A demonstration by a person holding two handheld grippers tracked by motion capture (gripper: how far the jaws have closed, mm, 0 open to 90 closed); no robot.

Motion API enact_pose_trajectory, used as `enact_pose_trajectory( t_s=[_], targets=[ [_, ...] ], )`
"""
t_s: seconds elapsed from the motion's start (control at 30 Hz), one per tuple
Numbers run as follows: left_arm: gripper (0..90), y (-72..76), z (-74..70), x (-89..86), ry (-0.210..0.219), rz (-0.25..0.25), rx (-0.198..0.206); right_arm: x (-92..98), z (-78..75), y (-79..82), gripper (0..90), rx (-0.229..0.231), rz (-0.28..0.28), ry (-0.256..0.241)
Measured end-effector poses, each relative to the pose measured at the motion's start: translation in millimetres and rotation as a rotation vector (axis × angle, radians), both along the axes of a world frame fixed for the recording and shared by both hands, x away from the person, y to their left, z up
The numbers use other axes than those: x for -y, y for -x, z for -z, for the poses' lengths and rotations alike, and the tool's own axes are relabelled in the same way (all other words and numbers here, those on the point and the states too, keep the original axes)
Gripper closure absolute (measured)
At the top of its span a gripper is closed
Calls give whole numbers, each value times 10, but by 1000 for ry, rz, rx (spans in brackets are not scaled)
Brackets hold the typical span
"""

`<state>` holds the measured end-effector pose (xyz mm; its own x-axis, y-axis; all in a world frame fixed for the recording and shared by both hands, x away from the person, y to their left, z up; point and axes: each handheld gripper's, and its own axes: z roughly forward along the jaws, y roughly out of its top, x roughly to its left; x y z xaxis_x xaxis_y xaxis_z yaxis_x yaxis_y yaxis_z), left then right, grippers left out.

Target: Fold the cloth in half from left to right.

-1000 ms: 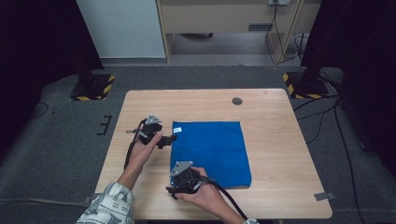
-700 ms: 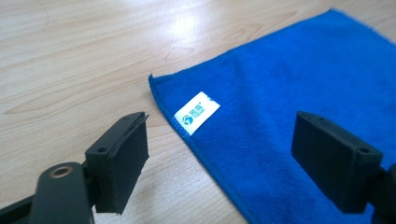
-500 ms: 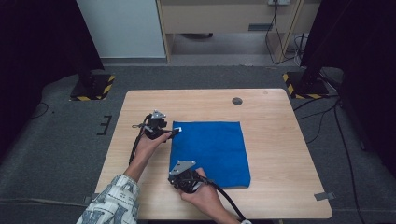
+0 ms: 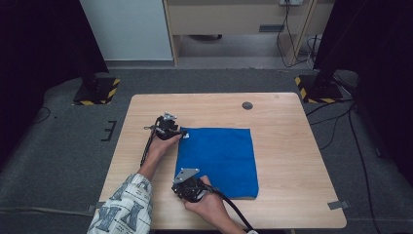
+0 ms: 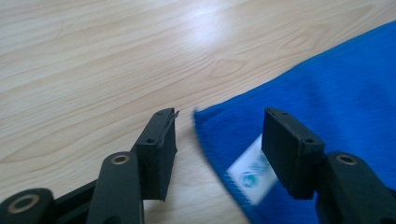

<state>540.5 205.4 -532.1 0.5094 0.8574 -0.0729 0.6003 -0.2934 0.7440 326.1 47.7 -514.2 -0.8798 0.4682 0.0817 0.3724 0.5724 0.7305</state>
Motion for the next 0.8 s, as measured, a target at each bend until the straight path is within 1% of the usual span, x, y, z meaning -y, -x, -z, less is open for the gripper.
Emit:
enact_pose_trajectory(
  t_s=[0.03, 0.07, 0.1, 0.13, 0.17, 0.2, 0.23, 0.3, 0.33, 0.4, 0.47, 0.5, 0.57, 0.63, 0.73, 0.8],
  targets=[
    [477, -16, 1, -6, 11, -3, -2, 0, 0, 1, 880, -1, 0, -1],
    [480, -42, 1, -7, 0, -4, -7, 0, 1, 0, 879, -2, 0, -3],
    [484, -51, 5, -9, -13, -7, -4, 0, -2, -2, 879, -2, 3, -8],
    [503, -59, 13, -16, -14, -16, 5, 0, -4, -2, 879, -2, 5, -7],
    [537, -66, 17, -29, 7, -20, 2, 0, -6, -2, 880, -2, 6, -9],
    [581, -65, 20, -32, 19, -17, -1, 2, -6, -2, 879, 0, 7, -10],
    [600, -61, 19, -26, 22, -11, -2, 5, -8, -1, 879, -2, 7, -13],
    [672, -48, 12, -3, 12, 13, -6, 5, -8, 5, 878, -3, 13, -15],
    [717, -44, 8, 2, 15, 20, -13, 5, -6, 7, 878, -2, 11, -15],
    [791, -34, 10, 22, 36, 38, -28, 2, -6, 13, 878, 0, 10, -15],
    [868, -34, 12, 32, 44, 47, -34, 1, -13, 21, 880, 5, 11, -17],
    [886, -36, 12, 30, 49, 45, -35, 3, -17, 25, 881, 10, 11, -16],
    [893, -35, 1, 15, 63, 43, -42, 10, -31, 33, 882, 15, 13, -18],
    [895, -22, -34, -3, 57, 43, -41, 17, -54, 41, 883, 17, 19, -21],
    [896, 11, -144, -46, 57, 42, -25, 4, -88, 68, 883, 32, 26, -25],
    [897, 27, -191, -67, 51, 44, -22, -14, -111, 95, 884, 43, 26, -24]
  ],
)
